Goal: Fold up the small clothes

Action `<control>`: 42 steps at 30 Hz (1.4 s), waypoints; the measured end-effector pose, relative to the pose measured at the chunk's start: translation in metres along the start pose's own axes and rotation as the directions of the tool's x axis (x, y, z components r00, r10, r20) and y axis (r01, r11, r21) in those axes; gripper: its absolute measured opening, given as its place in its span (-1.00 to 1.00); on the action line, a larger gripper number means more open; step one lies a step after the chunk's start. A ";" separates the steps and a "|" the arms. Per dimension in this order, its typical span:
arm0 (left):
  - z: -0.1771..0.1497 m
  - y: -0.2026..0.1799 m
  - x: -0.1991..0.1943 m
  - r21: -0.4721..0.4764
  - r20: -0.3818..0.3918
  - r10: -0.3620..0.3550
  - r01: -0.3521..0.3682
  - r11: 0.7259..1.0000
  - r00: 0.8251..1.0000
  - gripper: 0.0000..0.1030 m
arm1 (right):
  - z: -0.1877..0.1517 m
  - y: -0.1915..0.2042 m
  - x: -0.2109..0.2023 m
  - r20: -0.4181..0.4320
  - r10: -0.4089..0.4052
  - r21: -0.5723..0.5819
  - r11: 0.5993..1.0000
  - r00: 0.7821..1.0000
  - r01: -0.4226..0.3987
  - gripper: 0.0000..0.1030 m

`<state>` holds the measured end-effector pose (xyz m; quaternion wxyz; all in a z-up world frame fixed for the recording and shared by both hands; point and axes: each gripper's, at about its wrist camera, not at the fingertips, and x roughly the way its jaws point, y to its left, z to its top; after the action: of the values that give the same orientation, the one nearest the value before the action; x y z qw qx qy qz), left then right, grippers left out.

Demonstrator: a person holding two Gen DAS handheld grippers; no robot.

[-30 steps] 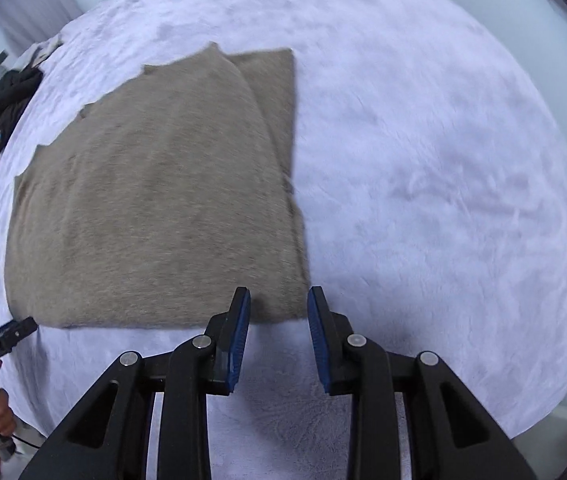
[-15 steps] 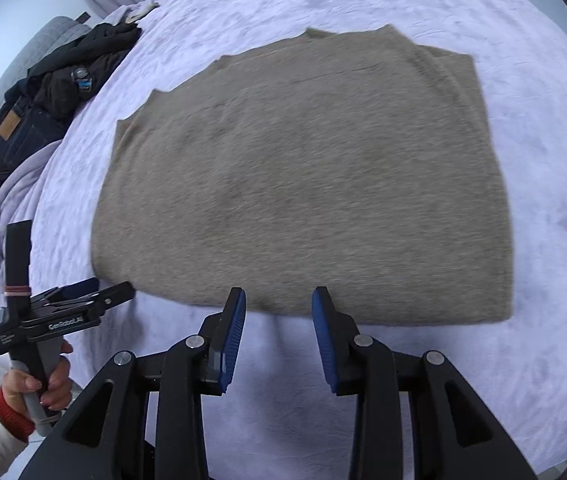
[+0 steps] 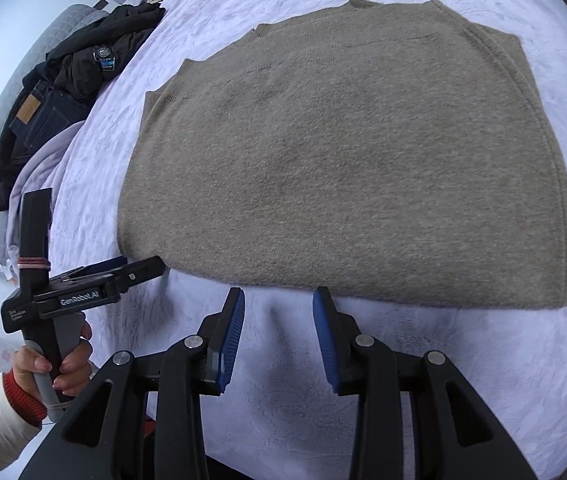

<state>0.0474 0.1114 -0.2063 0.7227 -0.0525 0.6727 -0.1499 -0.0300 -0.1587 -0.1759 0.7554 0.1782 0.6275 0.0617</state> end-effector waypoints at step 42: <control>0.047 -0.024 -0.021 -0.153 0.242 -0.034 0.072 0.986 0.970 -0.48 | 0.028 -0.015 0.033 0.005 0.501 0.259 0.835 0.866 -0.485 -0.71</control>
<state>0.0895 0.0883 -0.1752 0.7875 -0.1462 0.5891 -0.1071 0.0023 -0.1672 -0.2072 0.6652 0.4259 0.5865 0.1794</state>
